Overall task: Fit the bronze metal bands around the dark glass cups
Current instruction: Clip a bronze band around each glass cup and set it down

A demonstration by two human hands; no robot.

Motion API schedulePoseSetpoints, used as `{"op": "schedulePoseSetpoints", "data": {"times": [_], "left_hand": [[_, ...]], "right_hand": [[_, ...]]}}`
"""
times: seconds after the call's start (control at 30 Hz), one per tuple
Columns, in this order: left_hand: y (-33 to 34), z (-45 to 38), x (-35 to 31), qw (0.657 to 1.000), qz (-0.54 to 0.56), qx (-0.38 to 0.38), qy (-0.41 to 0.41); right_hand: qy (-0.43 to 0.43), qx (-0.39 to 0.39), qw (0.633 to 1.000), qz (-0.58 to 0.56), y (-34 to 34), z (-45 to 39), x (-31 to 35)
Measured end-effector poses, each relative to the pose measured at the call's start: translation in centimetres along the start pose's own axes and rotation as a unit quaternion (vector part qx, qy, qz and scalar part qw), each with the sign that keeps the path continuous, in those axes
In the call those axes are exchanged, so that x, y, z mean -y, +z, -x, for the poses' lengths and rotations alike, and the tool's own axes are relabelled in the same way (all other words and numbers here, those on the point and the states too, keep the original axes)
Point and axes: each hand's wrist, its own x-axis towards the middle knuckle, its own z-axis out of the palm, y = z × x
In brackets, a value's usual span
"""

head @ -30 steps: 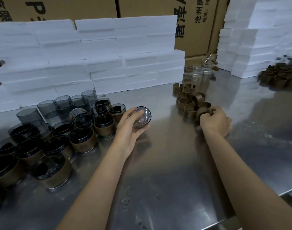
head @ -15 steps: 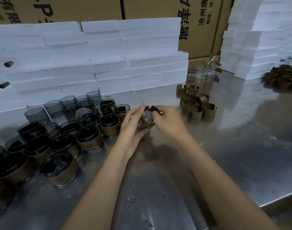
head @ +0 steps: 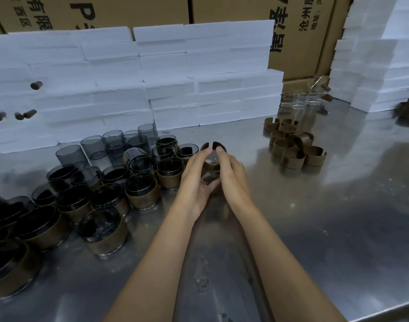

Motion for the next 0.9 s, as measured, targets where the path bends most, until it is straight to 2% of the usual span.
{"op": "schedulePoseSetpoints", "data": {"times": [0.13,0.57,0.9], "left_hand": [[-0.3,-0.2,0.0,1.000,0.002,0.008,-0.001],[-0.5,-0.3,0.3,0.999,-0.010,0.030,0.004],[-0.3,-0.3,0.1,0.999,-0.022,0.028,0.009]], "right_hand": [[0.004,0.017,1.000,-0.011,0.0,-0.7,-0.2],[-0.039,-0.082,0.996,-0.008,1.0,-0.8,-1.0],[-0.050,-0.096,0.994,0.018,1.0,-0.7,-1.2]]}}
